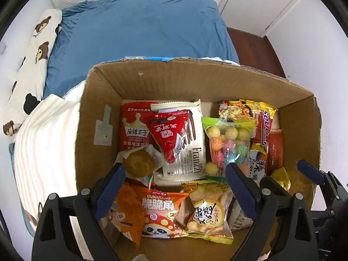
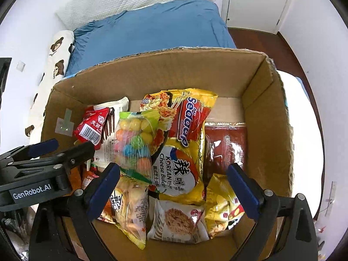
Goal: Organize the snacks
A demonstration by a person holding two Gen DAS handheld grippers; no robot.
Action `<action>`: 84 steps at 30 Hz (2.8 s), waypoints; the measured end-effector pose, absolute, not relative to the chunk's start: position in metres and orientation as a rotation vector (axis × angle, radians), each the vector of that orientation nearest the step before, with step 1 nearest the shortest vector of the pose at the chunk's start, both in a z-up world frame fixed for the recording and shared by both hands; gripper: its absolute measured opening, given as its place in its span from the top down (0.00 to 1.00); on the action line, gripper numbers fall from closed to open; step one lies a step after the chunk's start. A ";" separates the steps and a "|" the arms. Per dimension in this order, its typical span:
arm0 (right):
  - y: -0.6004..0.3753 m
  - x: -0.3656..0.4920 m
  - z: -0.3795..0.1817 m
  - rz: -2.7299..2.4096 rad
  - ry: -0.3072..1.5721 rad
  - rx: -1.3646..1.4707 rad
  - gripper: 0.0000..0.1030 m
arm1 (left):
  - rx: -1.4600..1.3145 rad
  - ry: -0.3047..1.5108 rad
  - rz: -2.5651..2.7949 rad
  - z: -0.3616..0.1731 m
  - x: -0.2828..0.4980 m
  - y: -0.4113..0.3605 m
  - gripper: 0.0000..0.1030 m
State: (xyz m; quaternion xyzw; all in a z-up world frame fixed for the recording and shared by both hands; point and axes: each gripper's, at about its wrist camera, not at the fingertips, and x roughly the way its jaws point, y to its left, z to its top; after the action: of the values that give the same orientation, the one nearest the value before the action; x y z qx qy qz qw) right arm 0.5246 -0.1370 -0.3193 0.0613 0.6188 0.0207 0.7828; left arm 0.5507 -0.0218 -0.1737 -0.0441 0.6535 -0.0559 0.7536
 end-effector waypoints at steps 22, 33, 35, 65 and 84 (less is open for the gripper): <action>-0.153 0.374 -0.207 0.067 1.053 0.126 0.01 | -0.049 1.070 -0.090 -0.057 0.397 -0.010 0.09; -0.157 0.270 -0.157 0.087 0.942 0.133 0.00 | -0.049 0.971 -0.081 -0.019 0.293 -0.008 0.09; -0.154 0.253 -0.149 0.084 0.917 0.116 0.00 | -0.036 0.957 -0.078 -0.014 0.278 -0.008 0.09; -0.142 0.141 -0.078 0.079 0.768 0.074 0.00 | -0.040 0.833 -0.038 0.036 0.177 0.007 0.01; -0.154 0.220 -0.117 -0.013 0.814 0.111 0.00 | -0.024 0.816 0.045 0.011 0.252 0.001 0.01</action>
State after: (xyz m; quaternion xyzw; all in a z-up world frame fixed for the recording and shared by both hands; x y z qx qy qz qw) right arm 0.2198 -0.1542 -0.1172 0.0541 0.3956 -0.0061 0.9168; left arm 0.2522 0.0012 0.0106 -0.0116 0.3969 0.0216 0.9176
